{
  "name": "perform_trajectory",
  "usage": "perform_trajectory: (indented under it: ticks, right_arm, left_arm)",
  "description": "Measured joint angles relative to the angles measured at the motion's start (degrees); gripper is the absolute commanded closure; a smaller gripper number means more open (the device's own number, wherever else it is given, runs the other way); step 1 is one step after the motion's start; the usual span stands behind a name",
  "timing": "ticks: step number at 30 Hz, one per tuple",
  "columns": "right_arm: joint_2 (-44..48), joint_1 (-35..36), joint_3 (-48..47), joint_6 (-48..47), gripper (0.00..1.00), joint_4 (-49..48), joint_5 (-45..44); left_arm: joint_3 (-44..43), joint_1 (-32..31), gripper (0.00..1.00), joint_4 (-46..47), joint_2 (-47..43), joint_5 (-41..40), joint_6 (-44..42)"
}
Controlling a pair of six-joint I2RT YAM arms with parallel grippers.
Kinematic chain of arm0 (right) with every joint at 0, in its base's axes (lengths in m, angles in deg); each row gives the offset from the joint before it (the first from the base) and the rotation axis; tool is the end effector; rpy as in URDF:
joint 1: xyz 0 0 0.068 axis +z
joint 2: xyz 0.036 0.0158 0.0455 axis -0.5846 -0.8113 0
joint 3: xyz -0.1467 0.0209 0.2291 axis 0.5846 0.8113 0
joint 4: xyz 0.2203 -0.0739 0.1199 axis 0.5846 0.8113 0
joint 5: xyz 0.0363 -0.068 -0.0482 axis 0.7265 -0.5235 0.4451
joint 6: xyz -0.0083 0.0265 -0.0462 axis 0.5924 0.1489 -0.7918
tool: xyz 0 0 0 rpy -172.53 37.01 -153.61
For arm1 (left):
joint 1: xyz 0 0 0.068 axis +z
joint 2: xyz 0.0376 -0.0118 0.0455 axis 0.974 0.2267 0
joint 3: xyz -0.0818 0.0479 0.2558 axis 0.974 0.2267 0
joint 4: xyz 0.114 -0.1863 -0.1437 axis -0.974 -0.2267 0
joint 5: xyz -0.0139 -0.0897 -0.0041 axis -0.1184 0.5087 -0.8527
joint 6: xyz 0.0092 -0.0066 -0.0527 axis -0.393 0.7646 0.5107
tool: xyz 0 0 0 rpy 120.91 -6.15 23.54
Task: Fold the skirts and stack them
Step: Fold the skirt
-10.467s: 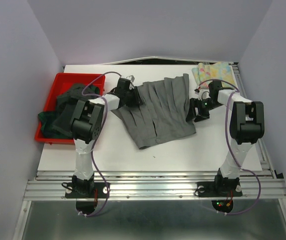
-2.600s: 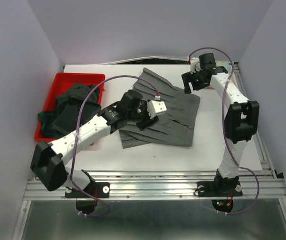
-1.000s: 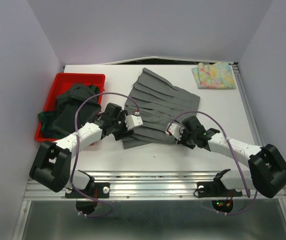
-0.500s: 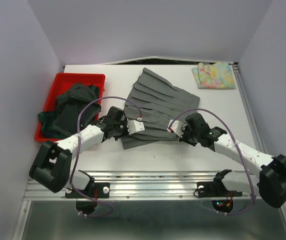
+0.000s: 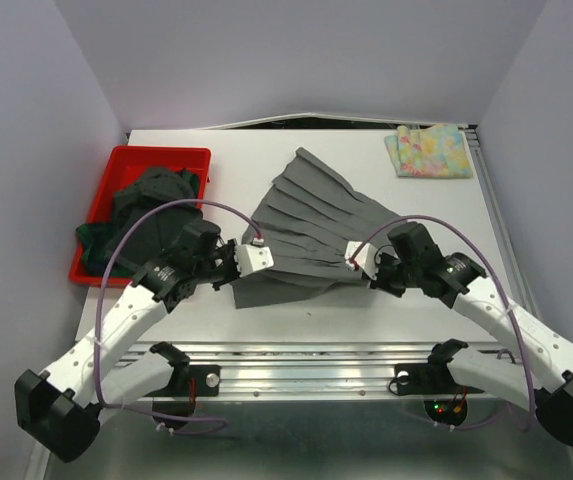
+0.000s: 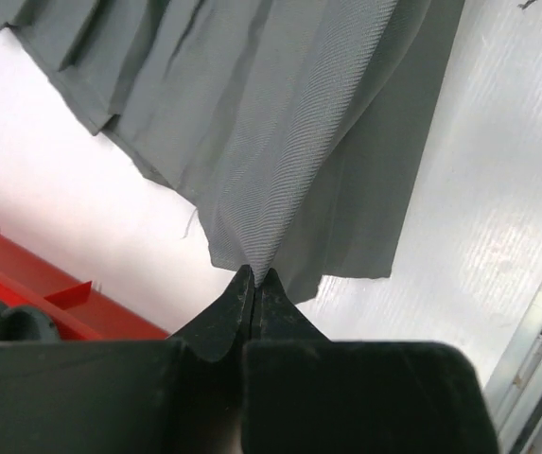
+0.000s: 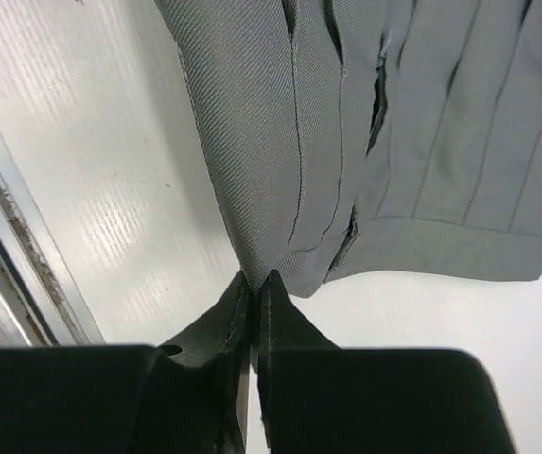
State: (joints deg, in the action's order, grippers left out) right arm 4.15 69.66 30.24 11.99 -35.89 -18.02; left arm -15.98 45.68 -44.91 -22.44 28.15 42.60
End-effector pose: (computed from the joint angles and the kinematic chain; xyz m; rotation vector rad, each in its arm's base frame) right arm 0.1536 0.1104 0.2546 -1.5733 1.9388 0.1634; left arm 0.1652 -0.1115 0.2747 1.5106 1.6105 -0.1578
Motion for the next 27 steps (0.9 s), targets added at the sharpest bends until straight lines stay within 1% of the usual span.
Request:
perform_trajectory:
  ticks: [5, 11, 13, 21, 24, 27]
  right_arm:
    - [2.5, 0.1, -3.7, 0.5, 0.99, 5.0, 2.3]
    - [3.5, 0.3, -4.9, 2.0, 0.99, 6.1, 4.5]
    - [2.7, 0.3, -5.0, 3.0, 0.99, 6.0, 4.9]
    - [-1.9, -0.6, -7.3, 5.0, 0.99, 6.8, 6.2]
    - [-3.6, -4.2, -9.9, 4.8, 0.99, 7.6, 8.2]
    - [-7.3, -10.6, -14.5, 3.3, 0.99, 9.3, 12.0]
  left_arm:
    - [-6.8, -0.8, 1.00, -5.2, -3.8, 0.0, 3.3]
    - [-16.7, -1.1, 1.00, -5.8, -2.1, 0.0, 6.4]
    - [-19.6, -1.4, 1.00, -4.1, 1.1, -0.9, 7.1]
    - [-26.4, -1.3, 1.00, 4.4, 15.7, -6.2, 6.7]
    - [-29.3, -1.3, 1.00, 7.1, 19.7, -7.1, 5.9]
    - [-31.9, -1.3, 1.00, 9.7, 22.6, -7.8, 5.2]
